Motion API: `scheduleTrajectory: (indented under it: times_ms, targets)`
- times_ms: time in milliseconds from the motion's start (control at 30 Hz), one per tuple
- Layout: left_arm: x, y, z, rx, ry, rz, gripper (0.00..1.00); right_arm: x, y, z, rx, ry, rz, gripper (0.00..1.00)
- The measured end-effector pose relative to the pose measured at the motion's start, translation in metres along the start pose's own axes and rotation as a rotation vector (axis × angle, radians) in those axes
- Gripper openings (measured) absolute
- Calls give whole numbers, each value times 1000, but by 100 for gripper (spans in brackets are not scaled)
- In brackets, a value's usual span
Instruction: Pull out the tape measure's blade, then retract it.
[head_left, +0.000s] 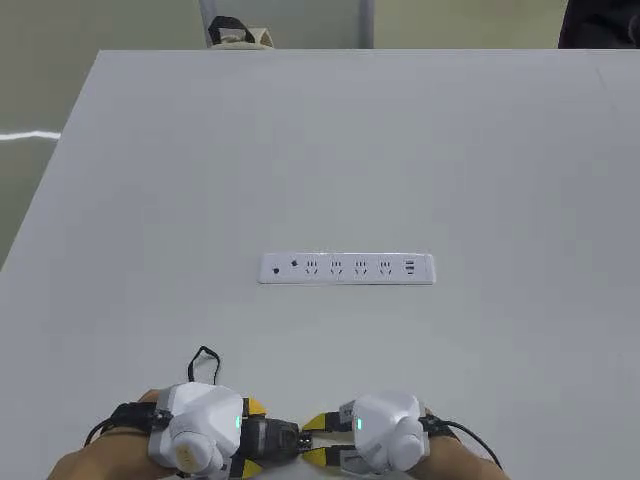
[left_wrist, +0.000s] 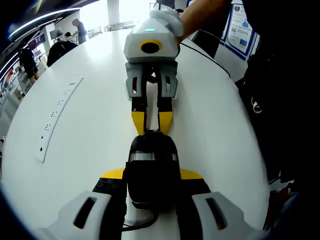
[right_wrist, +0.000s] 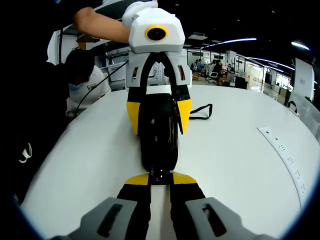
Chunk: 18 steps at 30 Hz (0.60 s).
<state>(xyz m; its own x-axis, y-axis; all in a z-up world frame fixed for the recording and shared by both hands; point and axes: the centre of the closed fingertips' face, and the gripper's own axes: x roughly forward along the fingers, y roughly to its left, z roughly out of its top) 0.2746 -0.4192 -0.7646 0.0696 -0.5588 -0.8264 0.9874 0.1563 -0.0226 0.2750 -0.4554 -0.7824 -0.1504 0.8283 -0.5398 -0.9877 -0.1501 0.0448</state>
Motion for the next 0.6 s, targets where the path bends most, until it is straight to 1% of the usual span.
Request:
scheduleTrajectory:
  times_ms: [33, 167, 267, 600]
  targets:
    - [0, 0, -1, 0, -1, 3, 34, 0, 0, 0, -12, 5, 1, 12]
    - [0, 0, -1, -4, -4, 12, 34, 0, 0, -1, -11, 17, 4, 11]
    - [0, 1, -1, -4, 5, 11, 34, -2, 0, -2, -26, 37, 12, 10]
    - [1, 0, -3, -1, 17, 8, 34, -6, 3, -5, -23, 55, 24, 10]
